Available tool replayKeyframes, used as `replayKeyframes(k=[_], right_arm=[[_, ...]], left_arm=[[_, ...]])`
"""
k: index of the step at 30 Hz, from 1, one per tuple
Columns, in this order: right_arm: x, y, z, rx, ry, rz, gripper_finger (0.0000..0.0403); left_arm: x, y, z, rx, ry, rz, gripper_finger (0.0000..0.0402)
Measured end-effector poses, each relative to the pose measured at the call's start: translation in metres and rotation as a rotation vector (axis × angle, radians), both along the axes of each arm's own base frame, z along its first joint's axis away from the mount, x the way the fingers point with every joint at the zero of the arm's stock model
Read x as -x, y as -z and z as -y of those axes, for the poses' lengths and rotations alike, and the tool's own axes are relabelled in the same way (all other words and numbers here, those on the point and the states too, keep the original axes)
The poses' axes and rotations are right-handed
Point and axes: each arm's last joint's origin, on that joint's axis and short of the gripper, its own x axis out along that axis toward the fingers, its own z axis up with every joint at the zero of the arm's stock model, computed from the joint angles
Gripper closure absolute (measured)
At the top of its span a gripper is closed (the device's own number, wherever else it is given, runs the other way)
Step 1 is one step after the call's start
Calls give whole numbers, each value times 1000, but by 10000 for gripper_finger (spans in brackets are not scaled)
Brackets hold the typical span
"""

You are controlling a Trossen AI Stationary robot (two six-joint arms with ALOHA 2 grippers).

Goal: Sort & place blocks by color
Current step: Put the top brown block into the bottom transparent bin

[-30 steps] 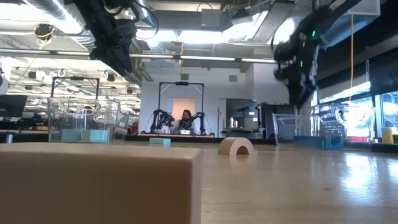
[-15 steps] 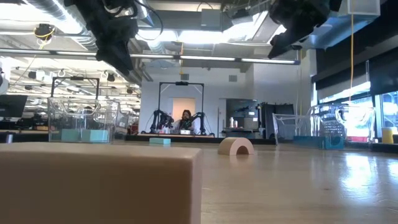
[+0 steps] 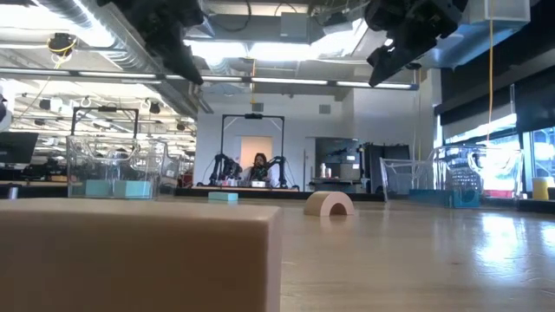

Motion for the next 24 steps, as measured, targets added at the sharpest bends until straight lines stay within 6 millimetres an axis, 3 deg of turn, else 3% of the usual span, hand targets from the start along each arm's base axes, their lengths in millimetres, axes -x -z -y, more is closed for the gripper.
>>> replayKeyframes(k=[4, 11, 24], right_arm=[[0, 0, -1, 1, -5, 1, 144], [-1, 0, -1, 1, -5, 1, 144], [0, 0, -1, 1, -4, 1, 144]], left_arm=[[-13, 6, 9, 8, 48, -7, 238], [-54, 26, 25, 44, -2, 2, 238], [-127, 58, 61, 189, -170, 270, 238]])
